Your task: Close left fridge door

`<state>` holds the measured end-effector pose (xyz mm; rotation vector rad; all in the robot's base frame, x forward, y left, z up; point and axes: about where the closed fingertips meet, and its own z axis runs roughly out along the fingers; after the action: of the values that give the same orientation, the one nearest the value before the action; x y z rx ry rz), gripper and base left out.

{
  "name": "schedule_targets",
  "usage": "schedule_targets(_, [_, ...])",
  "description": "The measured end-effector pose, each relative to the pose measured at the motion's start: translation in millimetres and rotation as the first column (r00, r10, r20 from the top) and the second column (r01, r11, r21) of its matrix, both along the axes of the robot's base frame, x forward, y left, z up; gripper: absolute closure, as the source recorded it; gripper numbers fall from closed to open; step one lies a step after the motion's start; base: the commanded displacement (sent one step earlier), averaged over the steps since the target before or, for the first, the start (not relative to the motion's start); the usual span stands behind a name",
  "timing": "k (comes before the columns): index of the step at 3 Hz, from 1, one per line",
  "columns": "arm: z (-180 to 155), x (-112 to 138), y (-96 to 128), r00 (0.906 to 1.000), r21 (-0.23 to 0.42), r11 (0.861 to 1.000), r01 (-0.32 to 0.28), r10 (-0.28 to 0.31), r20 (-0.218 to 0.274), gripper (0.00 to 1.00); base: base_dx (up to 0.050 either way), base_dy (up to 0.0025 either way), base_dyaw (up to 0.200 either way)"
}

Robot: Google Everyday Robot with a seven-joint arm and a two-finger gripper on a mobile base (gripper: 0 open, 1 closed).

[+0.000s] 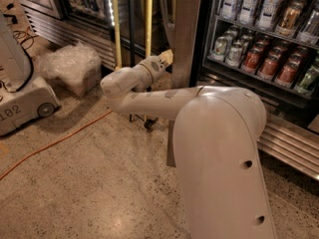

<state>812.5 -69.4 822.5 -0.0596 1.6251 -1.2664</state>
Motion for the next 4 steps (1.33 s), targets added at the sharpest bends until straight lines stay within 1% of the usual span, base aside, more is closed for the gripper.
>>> schedule_targets(1, [0.0, 0.0, 0.0, 1.0, 0.0, 1.0, 0.0, 0.0, 0.0, 1.0, -0.045, 0.00193, -0.082])
schedule_targets(2, [0.0, 0.0, -0.1, 1.0, 0.0, 1.0, 0.0, 0.0, 0.0, 1.0, 0.0, 0.0, 0.0])
schedule_targets(3, [2.2, 4.0, -1.5, 0.9997, -0.015, 1.0, 0.023, -0.023, 0.01, 1.0, 0.0, 0.0, 0.0])
schedule_targets(4, [2.2, 4.8, 0.0, 0.9997, -0.016, 1.0, 0.024, -0.024, 0.01, 1.0, 0.0, 0.0, 0.0])
